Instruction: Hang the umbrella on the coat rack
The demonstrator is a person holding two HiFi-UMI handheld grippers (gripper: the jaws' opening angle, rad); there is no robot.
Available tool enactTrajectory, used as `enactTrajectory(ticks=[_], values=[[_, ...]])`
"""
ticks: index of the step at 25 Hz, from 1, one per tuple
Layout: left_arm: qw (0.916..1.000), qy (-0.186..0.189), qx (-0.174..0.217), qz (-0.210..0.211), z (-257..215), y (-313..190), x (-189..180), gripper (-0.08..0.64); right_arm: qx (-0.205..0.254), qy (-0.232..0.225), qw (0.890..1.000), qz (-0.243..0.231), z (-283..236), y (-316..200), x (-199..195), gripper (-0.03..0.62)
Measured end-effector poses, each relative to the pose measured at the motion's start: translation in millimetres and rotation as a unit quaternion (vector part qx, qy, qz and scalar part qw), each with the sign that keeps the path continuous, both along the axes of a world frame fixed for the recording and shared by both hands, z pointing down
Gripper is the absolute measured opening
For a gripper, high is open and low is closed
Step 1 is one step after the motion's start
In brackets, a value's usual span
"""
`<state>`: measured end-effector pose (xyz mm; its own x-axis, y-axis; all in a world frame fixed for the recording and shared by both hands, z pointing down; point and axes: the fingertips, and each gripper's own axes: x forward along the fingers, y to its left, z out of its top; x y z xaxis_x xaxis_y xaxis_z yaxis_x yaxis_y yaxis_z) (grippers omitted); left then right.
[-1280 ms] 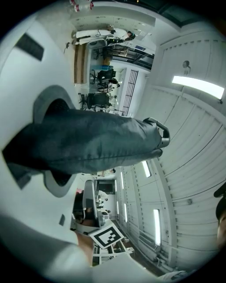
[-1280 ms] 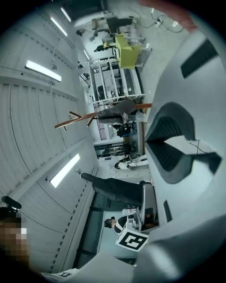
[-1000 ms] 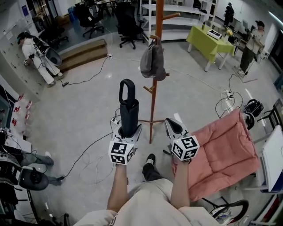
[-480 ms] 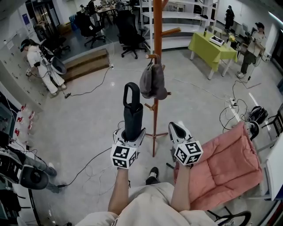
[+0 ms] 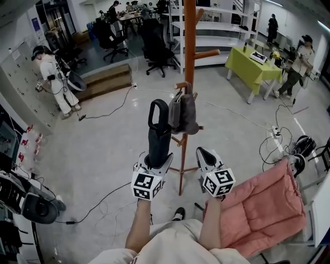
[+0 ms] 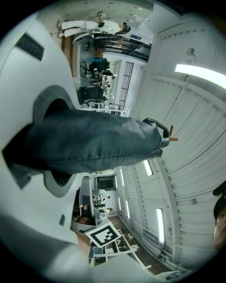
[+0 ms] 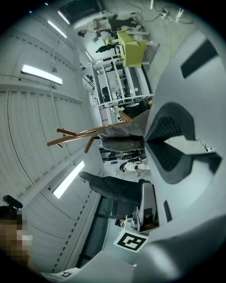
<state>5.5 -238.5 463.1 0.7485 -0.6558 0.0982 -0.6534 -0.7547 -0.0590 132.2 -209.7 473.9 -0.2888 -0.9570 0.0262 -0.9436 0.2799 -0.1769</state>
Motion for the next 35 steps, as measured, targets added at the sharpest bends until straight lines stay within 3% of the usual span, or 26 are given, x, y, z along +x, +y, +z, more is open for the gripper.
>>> enactTrajectory(ticks=[9,15,26,35], values=[[1.0000,0.001,0.009,-0.002,-9,-26,14,0.255,0.003,-0.011,1.000,0.013,-2,-28,30,0.003],[0.9996,0.001,0.017,-0.024,-18,-27,11,0.253,-0.016,-0.008,1.000,0.000,8,-30,30,0.003],[0.9996,0.016,0.005,-0.022,-16,-30,14,0.255,-0.026,0.004,1.000,0.004,11,-32,34,0.003],[0.9998,0.006,0.003,-0.019,-11,-35,19,0.255,-0.029,0.008,1.000,0.008,14,-38,41,0.003]])
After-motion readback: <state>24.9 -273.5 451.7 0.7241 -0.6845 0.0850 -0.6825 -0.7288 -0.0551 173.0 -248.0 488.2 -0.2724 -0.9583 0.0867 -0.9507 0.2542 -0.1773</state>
